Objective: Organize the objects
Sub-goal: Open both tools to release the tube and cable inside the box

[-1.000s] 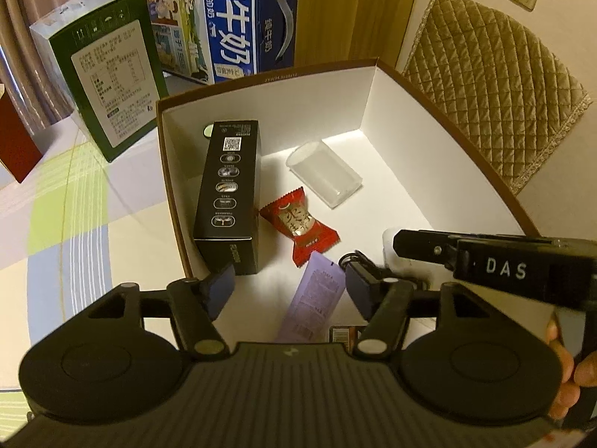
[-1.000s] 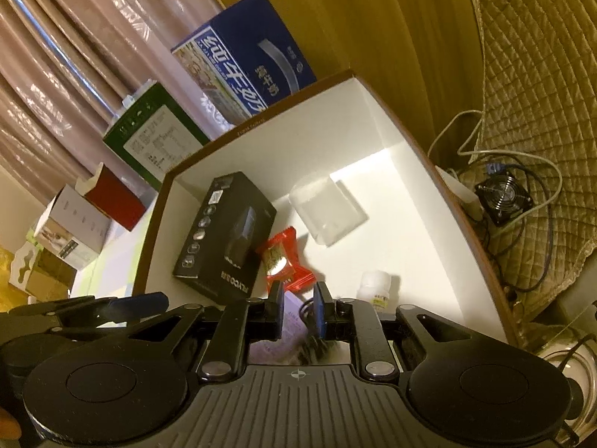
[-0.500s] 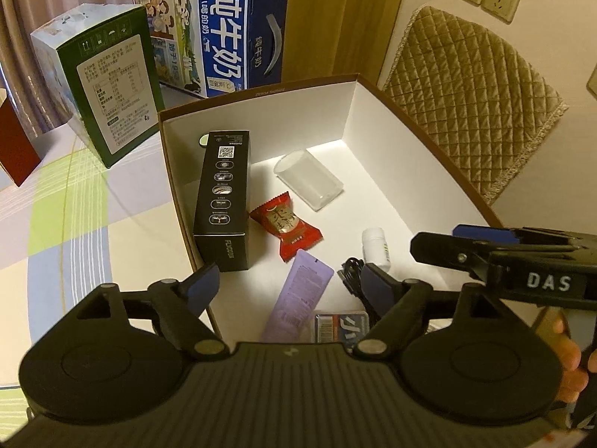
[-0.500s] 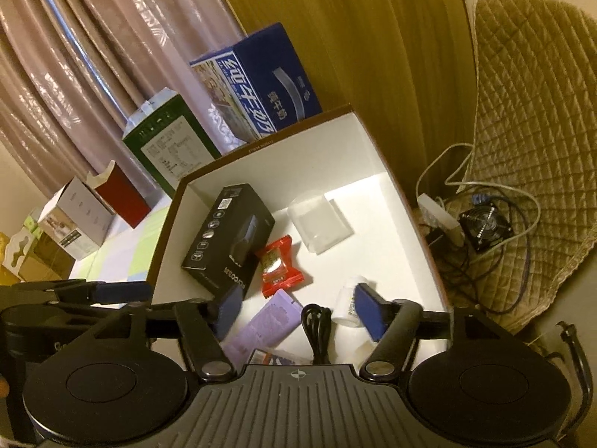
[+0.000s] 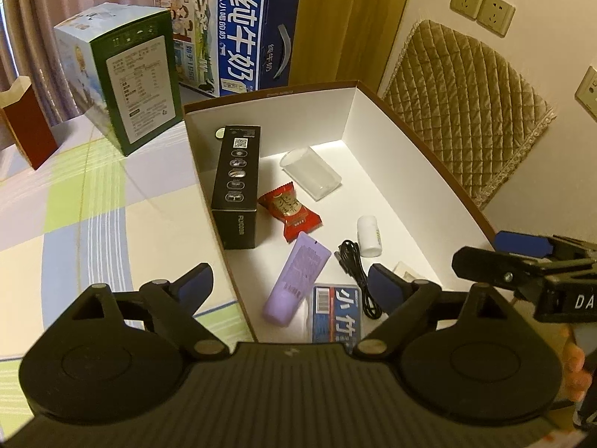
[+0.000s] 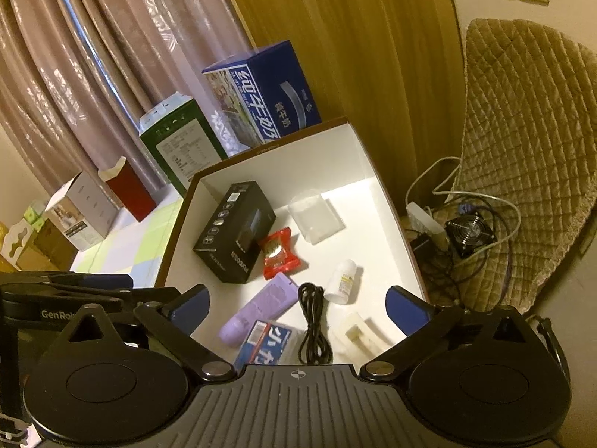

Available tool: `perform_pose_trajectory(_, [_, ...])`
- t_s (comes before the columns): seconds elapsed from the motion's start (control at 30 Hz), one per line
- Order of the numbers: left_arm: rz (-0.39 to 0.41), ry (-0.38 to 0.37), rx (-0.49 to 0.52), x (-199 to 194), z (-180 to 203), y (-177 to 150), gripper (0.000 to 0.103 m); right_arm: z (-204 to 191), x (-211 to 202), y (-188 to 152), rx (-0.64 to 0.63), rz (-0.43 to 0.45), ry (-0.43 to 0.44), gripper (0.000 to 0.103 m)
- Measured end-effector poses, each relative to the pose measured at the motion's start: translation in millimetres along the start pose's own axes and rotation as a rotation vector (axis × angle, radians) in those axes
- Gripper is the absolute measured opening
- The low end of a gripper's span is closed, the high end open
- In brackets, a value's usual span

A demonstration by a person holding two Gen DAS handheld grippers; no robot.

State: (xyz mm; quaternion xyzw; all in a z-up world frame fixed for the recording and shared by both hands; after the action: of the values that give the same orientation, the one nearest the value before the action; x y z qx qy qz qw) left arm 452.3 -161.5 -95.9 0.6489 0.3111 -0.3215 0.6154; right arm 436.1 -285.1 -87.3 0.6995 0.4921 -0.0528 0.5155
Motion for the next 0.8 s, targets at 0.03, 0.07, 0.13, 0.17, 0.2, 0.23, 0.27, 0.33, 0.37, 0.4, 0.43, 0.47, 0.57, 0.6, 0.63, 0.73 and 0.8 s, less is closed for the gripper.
perform_pose_trajectory(0.03, [0.000,0.001,-0.002,-2.7,-0.4,-1.7,0.088,-0.4,-0.5,-0.5,-0.001,0.000,0.000,0.099])
perform_pose_trajectory(0.07, [0.000,0.003,-0.001,-5.5,-0.5,-3.6,0.088,-1.4,-1.8,-1.7,-0.005,0.000,-0.002,0.100])
perform_pose_trajectory(0.13, [0.002,0.007,0.003,-10.4,-0.5,-7.3,0.089,-5.0,-6.1,-6.0,-0.012,0.000,-0.006,0.101])
perform_pose_trajectory(0.17, [0.002,0.010,0.005,-12.6,-0.4,-9.5,0.089,-6.7,-8.0,-7.8,-0.015,0.001,-0.007,0.101])
perform_pose_trajectory(0.2, [0.002,0.012,0.006,-15.0,-0.4,-12.1,0.090,-8.2,-9.8,-9.9,-0.015,0.000,-0.008,0.101])
perform_pose_trajectory(0.23, [0.004,0.015,0.005,-17.8,-0.6,-14.6,0.090,-9.7,-11.4,-12.0,-0.015,-0.001,-0.008,0.101])
perform_pose_trajectory(0.27, [0.006,0.019,0.002,-20.6,-1.1,-17.2,0.090,-10.9,-12.8,-13.9,-0.015,-0.002,-0.009,0.101])
perform_pose_trajectory(0.33, [0.004,0.016,0.001,-25.3,-1.3,-22.0,0.090,-14.2,-15.1,-17.2,-0.017,-0.006,-0.010,0.101])
perform_pose_trajectory(0.37, [0.004,0.016,-0.001,-27.2,-1.3,-24.5,0.090,-16.0,-16.5,-18.4,-0.018,-0.006,-0.008,0.101])
perform_pose_trajectory(0.4, [0.002,0.016,-0.004,-29.0,-1.6,-26.5,0.090,-18.0,-17.5,-19.6,-0.020,-0.006,-0.006,0.101])
perform_pose_trajectory(0.43, [0.001,0.015,-0.006,-31.0,-2.0,-28.9,0.090,-20.3,-18.5,-21.3,-0.023,-0.007,-0.005,0.101])
perform_pose_trajectory(0.47, [0.001,0.016,-0.009,-32.3,-2.9,-30.6,0.090,-22.1,-19.2,-22.7,-0.024,-0.008,-0.004,0.101])
perform_pose_trajectory(0.57, [0.002,0.021,-0.022,-38.2,-6.8,-36.7,0.090,-28.6,-20.6,-28.0,-0.027,-0.013,0.000,0.101])
perform_pose_trajectory(0.6, [0.003,0.021,-0.025,-40.1,-8.0,-38.4,0.090,-31.2,-21.2,-30.3,-0.028,-0.016,0.001,0.101])
perform_pose_trajectory(0.63, [0.003,0.023,-0.029,-42.2,-9.5,-40.4,0.090,-33.3,-21.7,-32.2,-0.029,-0.018,0.002,0.101])
perform_pose_trajectory(0.73, [0.005,0.028,-0.038,-49.1,-14.5,-46.0,0.090,-40.9,-23.3,-39.3,-0.032,-0.023,0.003,0.101])
perform_pose_trajectory(0.8, [0.005,0.031,-0.044,-53.8,-18.5,-50.1,0.090,-45.8,-24.4,-43.7,-0.031,-0.027,0.004,0.101])
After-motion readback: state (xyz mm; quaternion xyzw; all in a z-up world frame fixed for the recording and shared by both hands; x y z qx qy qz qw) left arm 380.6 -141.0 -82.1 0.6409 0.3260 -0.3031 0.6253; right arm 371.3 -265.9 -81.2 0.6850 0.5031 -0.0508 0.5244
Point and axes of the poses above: each gripper's, at about its wrist camera, not at the fingertips, and x roughly the way its jaws point, z to its right, y to its top, the point moved 8 cm from there along x, roughly the way its jaws point, and after that the axes turned 10 degrees about y, right-handed, at the moved point
